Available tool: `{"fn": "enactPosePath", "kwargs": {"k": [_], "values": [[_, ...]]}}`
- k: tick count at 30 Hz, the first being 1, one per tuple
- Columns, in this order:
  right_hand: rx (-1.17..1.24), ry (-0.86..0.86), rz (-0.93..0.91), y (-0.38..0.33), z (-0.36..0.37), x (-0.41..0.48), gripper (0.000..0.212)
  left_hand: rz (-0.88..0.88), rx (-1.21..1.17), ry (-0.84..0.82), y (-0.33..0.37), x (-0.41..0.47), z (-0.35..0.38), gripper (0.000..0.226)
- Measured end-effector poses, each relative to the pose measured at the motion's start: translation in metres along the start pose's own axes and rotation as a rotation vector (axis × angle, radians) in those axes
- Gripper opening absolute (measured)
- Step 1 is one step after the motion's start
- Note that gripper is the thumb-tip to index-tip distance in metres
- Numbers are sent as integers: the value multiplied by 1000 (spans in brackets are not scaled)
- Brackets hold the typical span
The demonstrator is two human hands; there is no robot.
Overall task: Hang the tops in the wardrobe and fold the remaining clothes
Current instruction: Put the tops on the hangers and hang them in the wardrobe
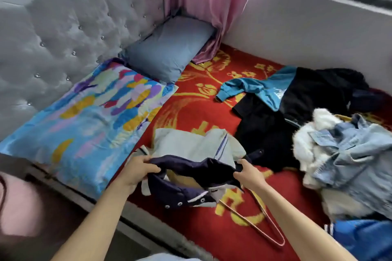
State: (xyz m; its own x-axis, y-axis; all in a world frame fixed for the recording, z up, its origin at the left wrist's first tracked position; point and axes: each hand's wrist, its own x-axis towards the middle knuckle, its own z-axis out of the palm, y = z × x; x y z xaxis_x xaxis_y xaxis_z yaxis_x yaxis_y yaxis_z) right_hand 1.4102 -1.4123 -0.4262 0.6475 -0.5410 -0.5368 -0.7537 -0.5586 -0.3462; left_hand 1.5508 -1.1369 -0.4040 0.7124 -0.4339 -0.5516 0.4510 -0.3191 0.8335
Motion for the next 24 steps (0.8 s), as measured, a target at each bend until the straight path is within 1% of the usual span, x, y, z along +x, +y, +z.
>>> {"fn": "enactPosePath", "kwargs": {"k": [1,3,5,6,7,8,10,11,12,13,14,16,18,21,22,24], "values": [[32,-72,-4,-1,5,4,56,-53,-44,-4,-8,-2,-1,20],[208,-171,8,-7,11,11,51,-122,-139,-34,-16,-7,-4,20],[316,-256,33,-12,21,20,33,-173,-235,-82,-23,-13,-6,25],[308,-297,30,-13,28,23,24,-187,-293,-101,-26,-16,-6,24],[302,-328,40,-15,35,23,22,-191,-344,-111,-29,-19,-6,21],[308,-340,58,-17,44,24,26,-193,-390,-105,-32,-21,-7,18],[419,-317,121,-16,57,28,47,-184,-439,-62,-34,-24,-6,12],[444,-297,166,-16,60,31,57,-183,-440,-23,-35,-24,-6,10],[424,-308,182,-16,60,33,61,-190,-435,16,-36,-23,-8,10],[381,-332,179,-15,58,33,60,-187,-415,54,-37,-22,-9,18],[341,-366,165,-13,55,35,56,-183,-388,77,-37,-21,-11,25],[320,-437,107,-12,42,34,47,-161,-350,86,-36,-20,-15,29],[366,-510,23,-10,30,30,39,-130,-314,101,-32,-19,-17,24],[372,-566,-70,-7,26,21,21,-103,-254,161,-30,-16,-15,20],[383,-571,-78,-6,28,20,19,-100,-239,181,-30,-14,-13,21],[419,-559,-89,0,32,18,22,-93,-219,223,-31,-12,-10,24]]}}
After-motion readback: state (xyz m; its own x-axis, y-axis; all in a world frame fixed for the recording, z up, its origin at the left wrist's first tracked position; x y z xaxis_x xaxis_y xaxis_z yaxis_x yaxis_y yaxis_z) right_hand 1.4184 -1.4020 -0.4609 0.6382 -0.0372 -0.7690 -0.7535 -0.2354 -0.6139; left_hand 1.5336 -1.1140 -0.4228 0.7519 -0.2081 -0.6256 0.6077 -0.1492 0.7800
